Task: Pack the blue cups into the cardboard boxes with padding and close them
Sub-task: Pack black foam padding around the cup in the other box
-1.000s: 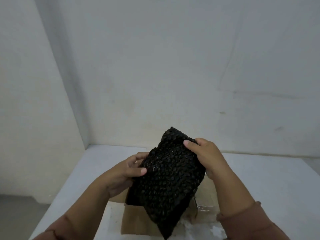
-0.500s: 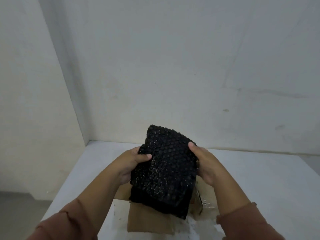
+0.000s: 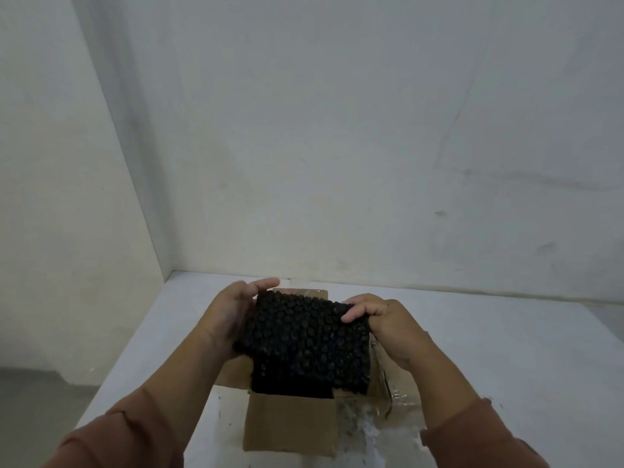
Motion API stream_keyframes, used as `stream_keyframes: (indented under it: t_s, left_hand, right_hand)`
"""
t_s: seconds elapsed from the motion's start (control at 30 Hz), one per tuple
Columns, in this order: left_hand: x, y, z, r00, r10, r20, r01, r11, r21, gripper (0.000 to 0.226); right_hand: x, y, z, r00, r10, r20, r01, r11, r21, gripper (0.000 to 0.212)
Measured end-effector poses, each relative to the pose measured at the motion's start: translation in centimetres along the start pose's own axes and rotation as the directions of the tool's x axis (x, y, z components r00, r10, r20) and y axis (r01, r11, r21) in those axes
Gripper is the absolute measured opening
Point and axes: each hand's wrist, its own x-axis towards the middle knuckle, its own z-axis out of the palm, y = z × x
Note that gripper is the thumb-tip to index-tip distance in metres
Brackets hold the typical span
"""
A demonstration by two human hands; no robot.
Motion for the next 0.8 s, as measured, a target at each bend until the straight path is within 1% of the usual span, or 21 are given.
stream_keyframes:
  t_s: [0.03,0.07,0.13,0.17,0.23,0.3,0.33,0.37,0.4,0.43,0.47,0.5,0.53,0.57,0.6,0.63,0.67,0.7,0.73,0.77,0.8]
  left_hand:
    - [0.2,0.1,-0.2,0.999,-0.053,0.000,0.053,0.998,0.043,0.047]
    - [0.0,0.2,-0.1,0.995,-0.098,0.033,0.093,0.990,0.109,0.052]
    - [-0.2,0.1,0.2,0.984,-0.152,0.089,0.128,0.964,0.235,0.048]
    - [-0.2,0.1,0.2,0.987,-0.142,0.079,0.115,0.955,0.274,0.050]
    - [-0.1,0.2,0.3,0.996,-0.091,0.005,0.083,0.934,0.347,0.047]
    - [0.0,0.3,0.5,0.998,-0.053,-0.043,0.066,0.907,0.416,0.038]
    - [0.0,0.4,0.7,0.998,-0.040,-0.041,0.055,0.887,0.459,0.035]
    - [0.1,0.4,0.8,0.999,-0.037,-0.025,0.045,0.865,0.499,0.034]
    - [0.0,0.3,1.0,0.999,-0.041,0.007,0.031,0.847,0.531,0.035]
    - [-0.3,0.3,1.4,0.997,-0.054,0.046,0.019,0.829,0.559,0.038]
    - [-0.4,0.3,1.7,0.995,-0.066,0.080,0.008,0.815,0.579,0.044]
    - [-0.4,0.3,1.8,0.992,-0.065,0.106,-0.009,0.811,0.584,0.050]
    - [-0.3,0.2,1.8,0.992,-0.047,0.118,-0.028,0.823,0.567,0.054]
    - [-0.1,0.1,1.7,0.995,-0.012,0.099,-0.042,0.854,0.518,0.053]
    - [0.0,0.0,1.4,0.999,0.028,0.043,-0.044,0.897,0.441,0.050]
    - [0.2,-0.3,1.1,0.998,0.053,-0.033,-0.039,0.940,0.340,0.045]
    - [0.3,-0.6,0.5,0.995,0.054,-0.089,-0.032,0.972,0.235,0.043]
    - [0.4,-1.0,0.1,0.994,0.025,-0.105,-0.009,0.989,0.147,0.043]
    - [0.3,-1.5,-0.1,0.995,-0.020,-0.097,0.030,0.994,0.105,0.043]
    - [0.2,-1.9,-0.2,0.995,-0.062,-0.077,0.070,0.992,0.106,0.042]
    - [0.1,-2.3,-0.2,0.994,-0.089,-0.062,0.097,0.984,0.148,0.038]
  right_hand:
    - [0.0,-0.1,-0.1,1.000,-0.009,0.001,0.009,0.999,-0.047,0.065]
    - [0.0,-0.2,-0.2,1.000,-0.016,0.000,0.016,0.997,-0.075,0.063]
    - [0.1,-0.2,-0.4,1.000,-0.013,0.000,0.013,0.996,-0.087,0.060]
    - [0.1,-0.1,-0.4,1.000,-0.003,0.009,0.003,0.998,-0.068,0.059]
    - [0.3,-0.1,-0.5,0.997,0.069,0.018,-0.070,0.996,0.052,0.053]
    - [0.4,-0.4,-0.7,0.989,0.143,0.023,-0.145,0.978,0.151,0.040]
    - [0.5,-0.6,-0.7,0.987,0.157,0.025,-0.158,0.978,0.135,0.030]
    - [0.5,-0.8,-0.6,0.987,0.153,0.044,-0.156,0.986,0.066,0.021]
    - [0.5,-1.0,-0.4,0.986,0.141,0.088,-0.137,0.989,-0.049,0.020]
    - [0.5,-1.3,0.0,0.979,0.136,0.149,-0.109,0.978,-0.179,0.024]
    - [0.5,-1.6,0.6,0.967,0.147,0.207,-0.081,0.951,-0.298,0.026]
    - [0.6,-1.7,1.2,0.955,0.161,0.249,-0.057,0.924,-0.379,0.023]
    - [0.6,-1.9,1.8,0.951,0.160,0.266,-0.036,0.907,-0.419,0.017]
    - [0.7,-1.8,2.3,0.958,0.145,0.246,-0.028,0.905,-0.424,0.011]
    - [0.8,-1.6,2.6,0.973,0.125,0.196,-0.040,0.920,-0.390,0.007]
    - [0.9,-1.4,2.8,0.985,0.119,0.123,-0.076,0.947,-0.311,0.004]
    - [1.0,-1.1,3.0,0.989,0.135,0.054,-0.123,0.974,-0.189,0.003]
    - [1.0,-0.9,3.2,0.986,0.168,0.010,-0.168,0.985,-0.042,0.003]
    - [1.0,-0.7,3.4,0.977,0.211,-0.003,-0.210,0.973,0.093,0.005]
    - [1.0,-0.6,3.7,0.968,0.252,0.002,-0.248,0.950,0.190,0.006]
    - [1.0,-0.6,4.0,0.959,0.282,0.013,-0.277,0.930,0.243,0.006]
